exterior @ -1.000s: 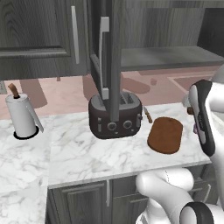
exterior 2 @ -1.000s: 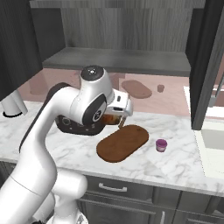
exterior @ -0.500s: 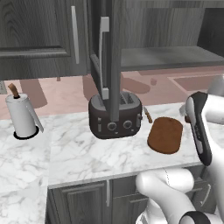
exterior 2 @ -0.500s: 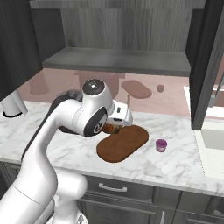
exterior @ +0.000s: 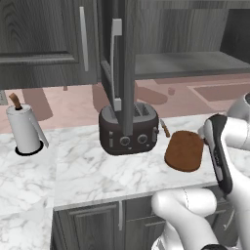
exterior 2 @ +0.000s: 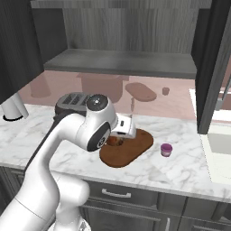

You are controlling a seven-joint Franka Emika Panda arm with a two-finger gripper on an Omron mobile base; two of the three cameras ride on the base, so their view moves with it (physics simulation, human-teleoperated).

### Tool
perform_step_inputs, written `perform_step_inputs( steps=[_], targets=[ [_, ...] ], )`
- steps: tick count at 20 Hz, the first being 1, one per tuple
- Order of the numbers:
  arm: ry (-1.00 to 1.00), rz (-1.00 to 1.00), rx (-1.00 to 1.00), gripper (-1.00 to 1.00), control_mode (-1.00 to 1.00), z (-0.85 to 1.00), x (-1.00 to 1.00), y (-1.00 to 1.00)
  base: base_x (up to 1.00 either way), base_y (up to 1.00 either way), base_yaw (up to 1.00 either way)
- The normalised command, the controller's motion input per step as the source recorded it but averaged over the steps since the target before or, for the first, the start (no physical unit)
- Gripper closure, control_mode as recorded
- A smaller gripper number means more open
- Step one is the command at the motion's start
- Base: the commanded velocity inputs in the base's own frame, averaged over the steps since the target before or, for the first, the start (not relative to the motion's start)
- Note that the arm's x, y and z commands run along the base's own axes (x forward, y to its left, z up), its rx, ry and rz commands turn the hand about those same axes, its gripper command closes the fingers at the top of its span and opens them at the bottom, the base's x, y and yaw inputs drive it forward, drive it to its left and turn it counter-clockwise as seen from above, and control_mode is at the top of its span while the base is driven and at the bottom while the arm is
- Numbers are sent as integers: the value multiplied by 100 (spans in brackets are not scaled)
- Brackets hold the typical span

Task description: Pick the bread, place it on the cutting board, pick the jam, place it on the counter, and close the cabinet.

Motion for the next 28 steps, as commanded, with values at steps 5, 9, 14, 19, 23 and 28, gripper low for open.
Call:
perform_step_inputs(
  steps=[5, 9, 14, 19, 23, 28],
  targets=[
    [0, 0, 0, 100, -100, -19, 11, 0, 0, 0, 0],
    [0, 0, 0, 100, -100, -17, 21, 0, 0, 0, 0],
    [0, 0, 0, 100, -100, -15, 27, 0, 0, 0, 0],
    [0, 0, 0, 100, -100, -13, 24, 0, 0, 0, 0],
    [0, 0, 0, 100, -100, -14, 20, 0, 0, 0, 0],
    [0, 0, 0, 100, -100, -12, 16, 0, 0, 0, 0]
  ],
)
